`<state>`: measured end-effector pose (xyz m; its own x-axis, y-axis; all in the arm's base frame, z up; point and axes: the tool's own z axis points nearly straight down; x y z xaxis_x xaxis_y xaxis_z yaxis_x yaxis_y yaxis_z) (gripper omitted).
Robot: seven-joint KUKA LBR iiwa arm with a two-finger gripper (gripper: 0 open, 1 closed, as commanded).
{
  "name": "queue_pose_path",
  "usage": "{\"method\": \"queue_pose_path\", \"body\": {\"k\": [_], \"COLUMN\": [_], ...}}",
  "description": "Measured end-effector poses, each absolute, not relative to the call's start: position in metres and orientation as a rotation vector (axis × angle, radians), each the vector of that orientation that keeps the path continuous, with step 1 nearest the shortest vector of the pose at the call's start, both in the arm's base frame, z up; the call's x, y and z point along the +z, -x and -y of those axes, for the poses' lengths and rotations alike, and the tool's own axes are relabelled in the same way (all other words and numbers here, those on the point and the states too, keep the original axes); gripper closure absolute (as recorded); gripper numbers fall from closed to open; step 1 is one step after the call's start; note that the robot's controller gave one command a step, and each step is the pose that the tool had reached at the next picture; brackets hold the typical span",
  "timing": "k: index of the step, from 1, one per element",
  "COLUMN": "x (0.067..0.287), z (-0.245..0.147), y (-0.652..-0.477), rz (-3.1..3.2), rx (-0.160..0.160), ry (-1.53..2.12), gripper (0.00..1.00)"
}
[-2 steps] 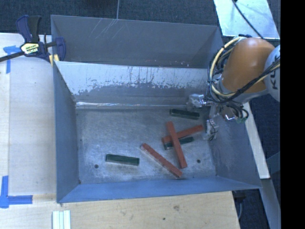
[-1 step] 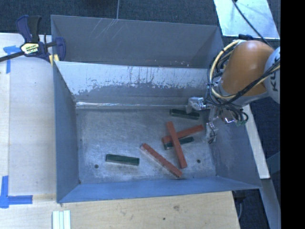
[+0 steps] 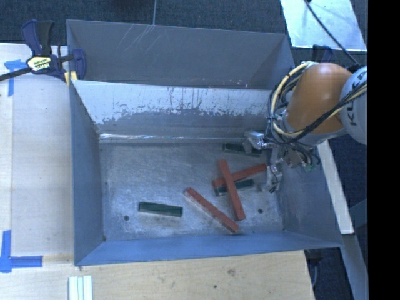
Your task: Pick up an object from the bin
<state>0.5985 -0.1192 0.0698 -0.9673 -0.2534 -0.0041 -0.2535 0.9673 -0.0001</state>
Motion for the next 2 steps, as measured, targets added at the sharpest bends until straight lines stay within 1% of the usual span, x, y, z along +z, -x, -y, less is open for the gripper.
{"method": "queue_pose_path", "body": {"k": [1, 2], "x": [0.0712, 0.0723], "z": [0.1196, 0.1195], "y": [-0.6002, -0.6013], "rz": [-3.108, -3.105], "rx": [-0.002, -0.003], "ry": [0.402, 0.402], "gripper": [0.0, 1.0]}}
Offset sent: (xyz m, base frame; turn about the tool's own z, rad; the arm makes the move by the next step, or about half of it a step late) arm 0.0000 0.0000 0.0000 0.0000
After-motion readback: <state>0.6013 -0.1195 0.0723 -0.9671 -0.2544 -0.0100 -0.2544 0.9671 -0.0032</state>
